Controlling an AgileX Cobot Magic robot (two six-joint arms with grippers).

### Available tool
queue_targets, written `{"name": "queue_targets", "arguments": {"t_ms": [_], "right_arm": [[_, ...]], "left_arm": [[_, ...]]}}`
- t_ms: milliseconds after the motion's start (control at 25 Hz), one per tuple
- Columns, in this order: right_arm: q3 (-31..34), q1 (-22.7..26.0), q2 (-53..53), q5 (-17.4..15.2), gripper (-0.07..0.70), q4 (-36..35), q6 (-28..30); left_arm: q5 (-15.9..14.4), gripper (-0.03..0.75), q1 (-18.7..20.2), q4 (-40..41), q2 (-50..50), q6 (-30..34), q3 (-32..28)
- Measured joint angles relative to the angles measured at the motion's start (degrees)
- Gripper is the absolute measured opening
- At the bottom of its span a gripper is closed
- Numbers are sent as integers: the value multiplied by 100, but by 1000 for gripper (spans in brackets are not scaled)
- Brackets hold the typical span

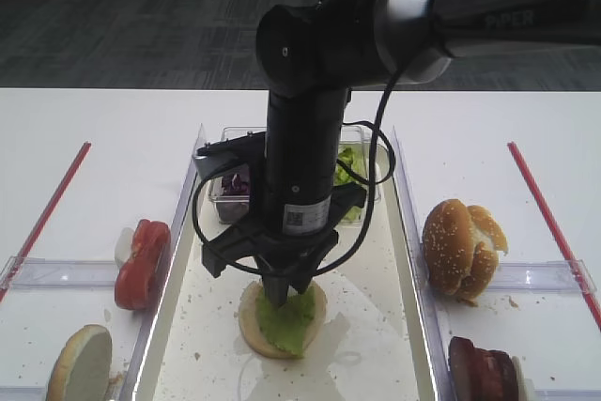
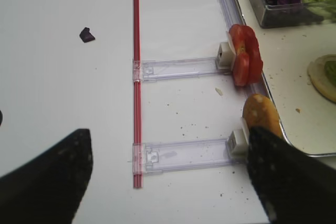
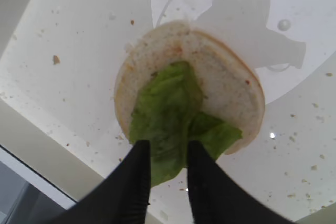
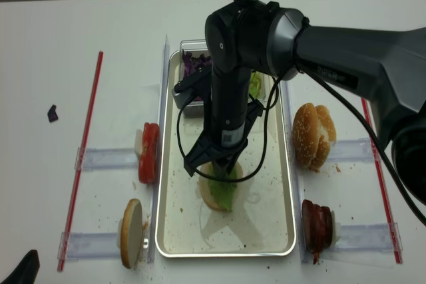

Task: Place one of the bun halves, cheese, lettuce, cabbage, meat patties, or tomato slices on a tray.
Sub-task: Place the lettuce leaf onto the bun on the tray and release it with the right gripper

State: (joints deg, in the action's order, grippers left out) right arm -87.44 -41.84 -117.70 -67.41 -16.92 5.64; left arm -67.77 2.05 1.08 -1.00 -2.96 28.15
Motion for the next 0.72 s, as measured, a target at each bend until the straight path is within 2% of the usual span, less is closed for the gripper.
{"name": "queue_targets", "arguments": {"t_ms": [200, 400, 440, 560, 720], "right_arm": [[0, 0, 0, 60, 365, 0, 0], [0, 0, 0, 105, 617, 0, 93], [0, 0, 0, 105, 647, 0, 107], [0, 0, 0, 105, 681, 0, 142], [0, 0, 0, 105, 689, 0, 152]], "left_arm": [[0, 554, 0, 0, 0, 0, 0], [0, 554, 0, 0, 0, 0, 0], [0, 554, 0, 0, 0, 0, 0], [0, 554, 0, 0, 0, 0, 0], [0, 554, 0, 0, 0, 0, 0]]}}
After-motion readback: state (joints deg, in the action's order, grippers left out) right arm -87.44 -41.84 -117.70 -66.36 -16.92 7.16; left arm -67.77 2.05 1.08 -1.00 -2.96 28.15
